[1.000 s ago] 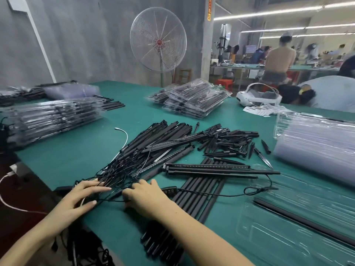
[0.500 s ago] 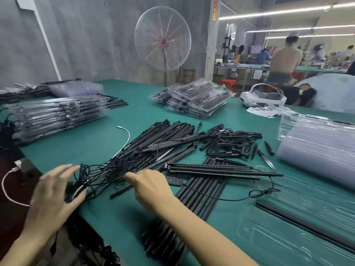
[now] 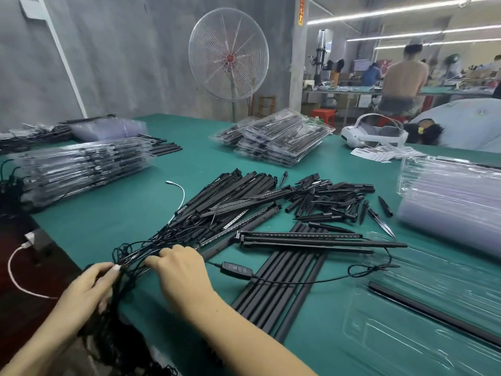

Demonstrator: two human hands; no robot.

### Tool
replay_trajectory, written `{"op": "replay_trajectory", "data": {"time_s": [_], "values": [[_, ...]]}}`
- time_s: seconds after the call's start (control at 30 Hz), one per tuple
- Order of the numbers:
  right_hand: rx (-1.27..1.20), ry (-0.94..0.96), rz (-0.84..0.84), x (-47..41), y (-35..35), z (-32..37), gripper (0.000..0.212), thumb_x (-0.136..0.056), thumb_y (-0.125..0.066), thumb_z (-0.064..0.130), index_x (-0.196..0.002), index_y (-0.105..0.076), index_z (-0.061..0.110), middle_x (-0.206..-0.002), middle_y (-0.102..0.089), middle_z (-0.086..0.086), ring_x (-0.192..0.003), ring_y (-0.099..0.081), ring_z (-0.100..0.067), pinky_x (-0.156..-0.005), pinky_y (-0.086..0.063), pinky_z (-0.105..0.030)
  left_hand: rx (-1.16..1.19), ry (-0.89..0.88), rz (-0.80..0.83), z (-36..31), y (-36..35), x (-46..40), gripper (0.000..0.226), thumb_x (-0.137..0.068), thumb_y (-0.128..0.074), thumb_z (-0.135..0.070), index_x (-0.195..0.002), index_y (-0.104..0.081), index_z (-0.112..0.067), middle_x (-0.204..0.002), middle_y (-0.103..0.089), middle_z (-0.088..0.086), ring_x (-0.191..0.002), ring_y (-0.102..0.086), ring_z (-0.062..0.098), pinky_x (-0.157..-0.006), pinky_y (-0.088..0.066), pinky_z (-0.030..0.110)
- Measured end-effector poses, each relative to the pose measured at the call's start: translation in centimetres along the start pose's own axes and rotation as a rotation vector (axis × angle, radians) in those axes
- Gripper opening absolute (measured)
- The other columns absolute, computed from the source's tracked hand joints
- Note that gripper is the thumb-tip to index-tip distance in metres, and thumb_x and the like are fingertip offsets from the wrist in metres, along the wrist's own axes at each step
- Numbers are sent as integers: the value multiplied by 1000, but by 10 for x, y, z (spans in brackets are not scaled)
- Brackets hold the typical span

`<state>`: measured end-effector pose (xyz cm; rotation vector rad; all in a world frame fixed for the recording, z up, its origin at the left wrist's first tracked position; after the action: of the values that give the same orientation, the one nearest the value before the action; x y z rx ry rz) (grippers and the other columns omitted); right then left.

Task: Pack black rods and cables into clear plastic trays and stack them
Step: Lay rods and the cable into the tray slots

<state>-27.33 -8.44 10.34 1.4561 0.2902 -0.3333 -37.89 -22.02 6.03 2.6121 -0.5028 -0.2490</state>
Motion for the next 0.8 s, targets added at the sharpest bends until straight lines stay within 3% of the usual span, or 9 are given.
{"op": "replay_trajectory", "data": {"time_s": [0.07,0.13,0.23,0.3,0.37,0.47,0.57,0.7,0.8], "values": [[126,9,49,-2,-5,1,23,-87,-49,10,-102,-64,16,-99,-67,-3,-96,-61,-23,-67,-36,-28,237,106,66,0,0,-2,29,-96,-48,-18,-115,-52,5,-38,-33,4,-28,-30,12,-37,-14,19],[99,-22,105,-3,-12,2,19,-86,-50,7,-96,-66,12,-98,-69,-7,-94,-63,-27,-63,-35,-28,258,125,115,-7,-1,-1,39,-87,-61,-15,-119,-51,3,-43,-40,2,-31,-34,12,-35,-19,16],[-56,-95,142,-1,-12,-1,15,-85,-52,3,-92,-66,5,-93,-67,-15,-88,-63,-35,-51,-27,-26,-59,77,68,-18,5,5,80,-58,-87,-19,-126,-45,-10,-61,-54,4,-52,-50,14,-48,-39,13],[-111,-90,148,1,-9,-6,17,-84,-53,5,-94,-67,5,-92,-65,-18,-86,-62,-38,-57,-31,-29,-238,57,148,-19,1,13,116,-33,-95,-40,-129,-32,-25,-70,-58,10,-66,-53,20,-64,-41,20],[-127,-61,166,3,-5,-8,20,-85,-53,7,-98,-68,9,-93,-65,-19,-87,-62,-38,-62,-35,-31,-321,29,194,-12,-6,19,124,-24,-94,-49,-126,-26,-32,-86,-64,9,-80,-57,20,-76,-42,31],[-143,-33,209,4,-4,-5,12,-83,-56,9,-88,-66,10,-88,-64,-18,-85,-62,-38,-61,-35,-32,-400,-37,17,-8,-10,20,94,-43,-90,-50,-118,-35,-35,-87,-63,-3,-85,-61,22,-75,-43,36],[-133,-6,209,6,-6,-2,13,-84,-55,12,-89,-67,14,-83,-62,-15,-81,-62,-36,-59,-35,-30,-595,-162,-164,-18,-6,14,58,-65,-82,-45,-107,-45,-28,-82,-72,1,-86,-68,32,-63,-44,38],[-124,-63,139,5,-5,-12,19,-85,-54,10,-97,-69,14,-89,-65,-15,-83,-61,-37,-62,-37,-30,-676,-299,-129,-32,-6,14,39,-75,-78,-35,-103,-56,-19,-64,-59,-7,-72,-63,29,-61,-40,37],[-65,-65,114,3,-6,-14,26,-88,-53,11,-107,-69,16,-94,-66,-14,-86,-62,-37,-62,-35,-29,-815,-352,-118,-29,-5,11,37,-80,-74,-24,-114,-61,-16,-88,-65,1,-92,-58,28,-74,-41,40]]}}
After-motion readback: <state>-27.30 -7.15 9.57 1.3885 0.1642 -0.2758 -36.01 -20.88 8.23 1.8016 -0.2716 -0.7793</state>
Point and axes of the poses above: each hand's wrist, its own x-axis away from the middle knuckle, its own y-axis out of the back of the hand, z = x × y, the point moved 5 cm from there along -x, towards the middle knuckle
